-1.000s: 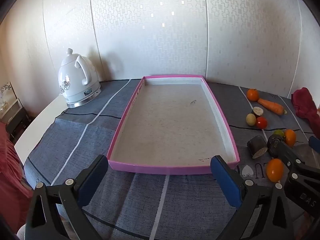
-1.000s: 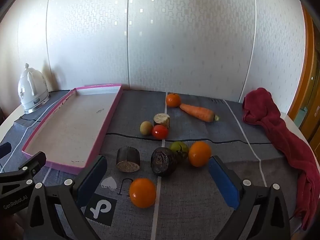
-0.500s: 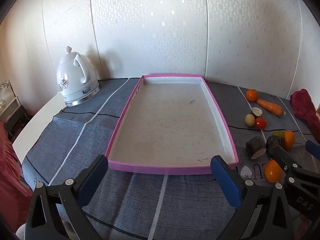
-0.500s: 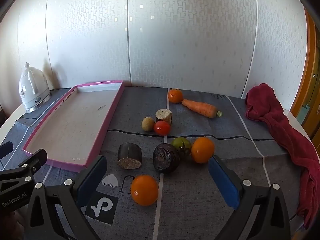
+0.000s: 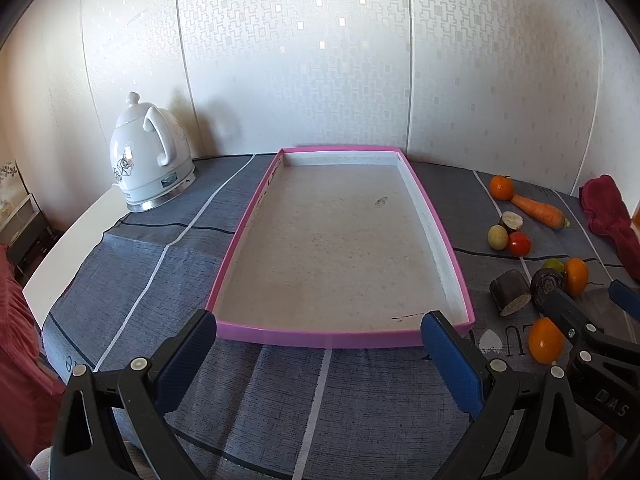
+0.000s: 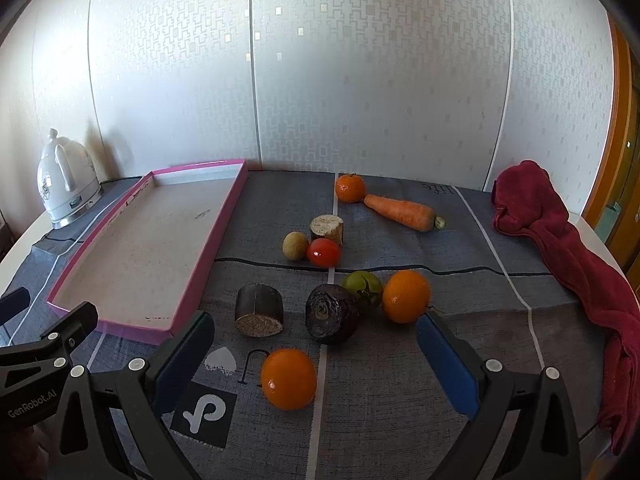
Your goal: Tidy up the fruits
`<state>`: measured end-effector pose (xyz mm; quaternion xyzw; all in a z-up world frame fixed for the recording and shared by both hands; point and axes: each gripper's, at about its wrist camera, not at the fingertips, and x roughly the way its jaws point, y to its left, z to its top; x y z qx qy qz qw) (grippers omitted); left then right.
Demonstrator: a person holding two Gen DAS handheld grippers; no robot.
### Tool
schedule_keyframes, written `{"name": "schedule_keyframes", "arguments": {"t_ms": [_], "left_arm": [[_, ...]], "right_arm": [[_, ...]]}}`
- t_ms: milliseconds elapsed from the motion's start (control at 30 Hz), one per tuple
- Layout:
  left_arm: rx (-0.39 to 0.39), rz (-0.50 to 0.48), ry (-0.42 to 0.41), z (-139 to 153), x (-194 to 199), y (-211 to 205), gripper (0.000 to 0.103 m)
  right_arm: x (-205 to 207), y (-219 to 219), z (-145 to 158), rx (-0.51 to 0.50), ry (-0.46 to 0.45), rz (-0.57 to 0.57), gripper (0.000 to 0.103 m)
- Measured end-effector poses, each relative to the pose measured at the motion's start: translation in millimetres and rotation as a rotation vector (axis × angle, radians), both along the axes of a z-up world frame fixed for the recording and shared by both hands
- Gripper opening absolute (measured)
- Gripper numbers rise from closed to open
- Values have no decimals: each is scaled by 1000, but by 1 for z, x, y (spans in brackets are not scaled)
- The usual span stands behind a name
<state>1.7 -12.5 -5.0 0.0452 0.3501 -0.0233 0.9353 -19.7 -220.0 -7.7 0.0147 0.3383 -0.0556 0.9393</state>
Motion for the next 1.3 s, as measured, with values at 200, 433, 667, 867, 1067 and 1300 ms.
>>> {"name": "schedule_keyframes", "arguments": {"t_ms": [200, 433, 667, 867, 1067, 1300], "left_arm": [[-4, -1, 9, 1, 2, -1, 103], [-3, -2, 13, -1, 4, -3, 103], [-4, 0, 13, 0, 4, -5, 103], [-5, 3, 15, 0, 5, -6, 103], [-9, 1, 17, 0, 5, -6, 103], [-7, -24, 23, -2, 7, -10, 103]], "right_arm": [[0, -2, -1, 6, 5, -2, 103], [0, -2, 0, 9, 4, -2, 103], [1, -2, 0, 9, 8, -1, 103], [1, -2, -1, 10, 14, 1, 103], [2, -4, -1, 13, 16, -5, 103], [1, -3, -2, -2, 21, 5, 102]]}}
